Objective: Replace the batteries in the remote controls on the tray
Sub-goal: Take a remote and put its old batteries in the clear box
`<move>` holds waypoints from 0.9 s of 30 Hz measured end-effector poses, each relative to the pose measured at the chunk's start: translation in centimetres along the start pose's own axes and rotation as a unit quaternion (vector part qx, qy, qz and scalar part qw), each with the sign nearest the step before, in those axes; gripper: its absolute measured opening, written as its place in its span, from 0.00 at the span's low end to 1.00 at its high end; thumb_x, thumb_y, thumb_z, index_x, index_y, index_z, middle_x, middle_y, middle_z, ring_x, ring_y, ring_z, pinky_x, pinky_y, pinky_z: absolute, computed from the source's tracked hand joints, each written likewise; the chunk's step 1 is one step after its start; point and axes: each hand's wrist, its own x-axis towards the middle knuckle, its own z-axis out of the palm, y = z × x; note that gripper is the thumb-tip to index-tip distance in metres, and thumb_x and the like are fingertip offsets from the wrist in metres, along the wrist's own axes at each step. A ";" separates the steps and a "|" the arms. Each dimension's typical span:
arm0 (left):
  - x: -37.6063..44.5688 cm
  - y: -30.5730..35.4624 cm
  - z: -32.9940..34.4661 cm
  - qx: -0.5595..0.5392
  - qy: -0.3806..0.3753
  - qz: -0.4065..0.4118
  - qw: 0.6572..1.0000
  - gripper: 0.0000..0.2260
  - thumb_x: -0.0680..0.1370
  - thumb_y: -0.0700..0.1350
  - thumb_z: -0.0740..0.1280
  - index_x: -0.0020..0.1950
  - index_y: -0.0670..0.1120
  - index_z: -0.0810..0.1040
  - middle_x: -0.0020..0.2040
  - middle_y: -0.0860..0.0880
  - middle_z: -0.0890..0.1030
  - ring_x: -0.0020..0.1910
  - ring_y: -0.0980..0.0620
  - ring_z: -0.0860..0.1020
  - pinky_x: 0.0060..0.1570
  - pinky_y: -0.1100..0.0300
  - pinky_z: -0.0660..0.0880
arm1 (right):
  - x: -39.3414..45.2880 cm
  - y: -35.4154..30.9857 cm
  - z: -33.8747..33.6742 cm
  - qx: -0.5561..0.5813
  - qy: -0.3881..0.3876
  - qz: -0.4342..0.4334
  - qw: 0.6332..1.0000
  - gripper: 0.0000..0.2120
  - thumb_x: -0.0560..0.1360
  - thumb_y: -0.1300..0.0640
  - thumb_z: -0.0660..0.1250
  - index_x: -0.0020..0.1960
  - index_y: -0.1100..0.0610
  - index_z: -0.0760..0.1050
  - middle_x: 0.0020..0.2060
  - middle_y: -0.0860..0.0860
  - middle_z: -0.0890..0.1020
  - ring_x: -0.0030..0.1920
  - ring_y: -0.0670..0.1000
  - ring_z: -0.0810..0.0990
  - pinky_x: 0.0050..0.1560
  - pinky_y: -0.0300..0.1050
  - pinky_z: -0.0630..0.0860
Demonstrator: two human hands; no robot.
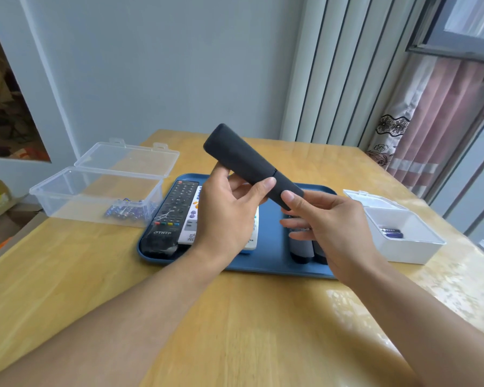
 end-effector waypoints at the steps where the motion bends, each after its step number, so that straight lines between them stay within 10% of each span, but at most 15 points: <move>1: 0.0 -0.1 0.0 0.009 0.004 0.013 1.000 0.09 0.77 0.35 0.72 0.53 0.44 0.78 0.46 0.45 0.87 0.48 0.47 0.86 0.51 0.50 0.83 | 0.1 0.0 -0.1 0.002 0.009 -0.007 1.000 0.15 0.69 0.49 0.78 0.52 0.55 0.84 0.39 0.54 0.87 0.38 0.52 0.87 0.35 0.41 0.79; 6: 1.4 0.4 -1.5 0.017 0.105 0.002 0.994 0.04 0.79 0.46 0.70 0.48 0.46 0.79 0.42 0.49 0.85 0.45 0.47 0.85 0.52 0.39 0.82 | 0.0 -1.3 -0.9 -0.109 -0.095 -0.015 0.989 0.21 0.63 0.45 0.77 0.50 0.56 0.82 0.35 0.53 0.86 0.32 0.50 0.83 0.32 0.44 0.77; 12: 2.0 1.5 -1.6 -0.186 0.096 -0.172 0.963 0.06 0.85 0.44 0.61 0.52 0.44 0.75 0.38 0.42 0.79 0.33 0.45 0.83 0.42 0.49 0.84 | -1.9 -1.5 -0.3 -0.413 -0.324 -0.019 0.851 0.15 0.67 0.41 0.78 0.51 0.44 0.84 0.33 0.40 0.84 0.28 0.41 0.78 0.32 0.32 0.71; 22: 1.3 1.7 -1.0 -0.286 0.001 -0.255 0.924 0.20 0.86 0.51 0.58 0.71 0.39 0.70 0.47 0.39 0.85 0.45 0.38 0.85 0.44 0.49 0.84 | -2.6 -2.5 -0.7 -0.445 -0.347 0.015 0.826 0.18 0.65 0.36 0.77 0.48 0.43 0.77 0.32 0.48 0.83 0.30 0.52 0.82 0.32 0.41 0.75; 27: 0.8 1.8 -0.6 -0.270 -0.038 -0.269 0.924 0.21 0.86 0.53 0.56 0.74 0.42 0.69 0.56 0.40 0.85 0.51 0.39 0.85 0.48 0.51 0.84 | -1.8 -1.1 -0.5 -0.387 -0.150 -0.207 0.886 0.10 0.68 0.38 0.74 0.39 0.44 0.81 0.25 0.47 0.75 0.26 0.46 0.70 0.31 0.39 0.65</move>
